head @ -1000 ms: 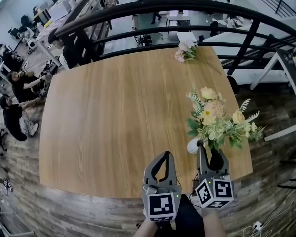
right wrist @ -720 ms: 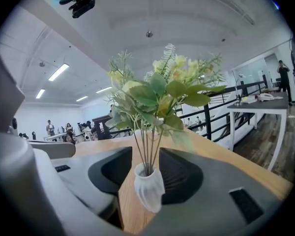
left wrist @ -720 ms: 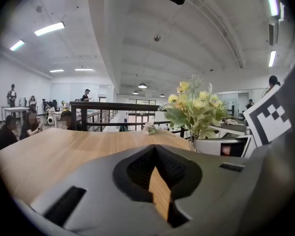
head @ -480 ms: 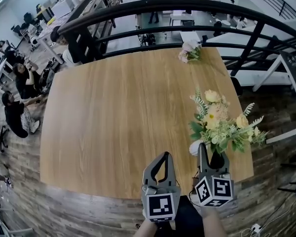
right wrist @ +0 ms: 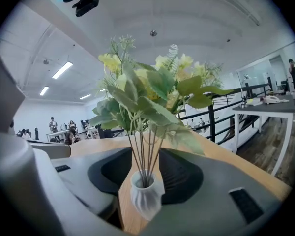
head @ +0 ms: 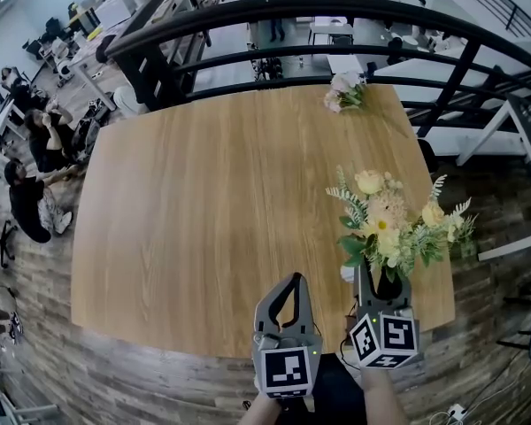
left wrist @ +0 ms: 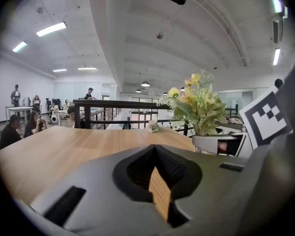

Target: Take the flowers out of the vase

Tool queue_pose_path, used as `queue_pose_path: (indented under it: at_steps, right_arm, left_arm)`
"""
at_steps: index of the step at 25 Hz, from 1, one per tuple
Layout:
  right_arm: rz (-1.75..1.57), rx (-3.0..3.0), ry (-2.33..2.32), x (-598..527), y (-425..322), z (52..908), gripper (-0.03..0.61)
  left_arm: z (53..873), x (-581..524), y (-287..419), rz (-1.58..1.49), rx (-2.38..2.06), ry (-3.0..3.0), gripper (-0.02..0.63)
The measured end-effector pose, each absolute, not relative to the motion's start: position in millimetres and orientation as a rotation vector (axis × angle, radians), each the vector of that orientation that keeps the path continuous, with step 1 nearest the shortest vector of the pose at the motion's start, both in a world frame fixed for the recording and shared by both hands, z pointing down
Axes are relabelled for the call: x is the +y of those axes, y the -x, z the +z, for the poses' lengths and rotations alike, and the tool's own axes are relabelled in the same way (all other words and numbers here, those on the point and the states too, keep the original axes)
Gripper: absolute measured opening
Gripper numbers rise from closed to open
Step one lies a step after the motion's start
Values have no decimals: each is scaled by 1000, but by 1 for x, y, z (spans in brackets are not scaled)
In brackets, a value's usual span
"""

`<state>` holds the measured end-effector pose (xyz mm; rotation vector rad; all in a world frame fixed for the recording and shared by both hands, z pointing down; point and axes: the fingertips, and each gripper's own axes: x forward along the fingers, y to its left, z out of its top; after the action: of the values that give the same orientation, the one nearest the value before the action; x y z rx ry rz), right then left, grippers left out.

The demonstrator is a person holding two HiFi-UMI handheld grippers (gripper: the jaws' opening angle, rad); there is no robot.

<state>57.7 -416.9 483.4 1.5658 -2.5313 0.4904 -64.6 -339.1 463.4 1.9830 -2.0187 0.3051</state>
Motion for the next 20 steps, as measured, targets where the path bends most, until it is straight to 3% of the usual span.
queue_pose_path:
  at_steps: [20]
  right_arm:
    - [365, -2571, -1502, -419, -49, 480, 72]
  left_arm:
    - [465, -346, 70, 300, -2054, -1991, 15]
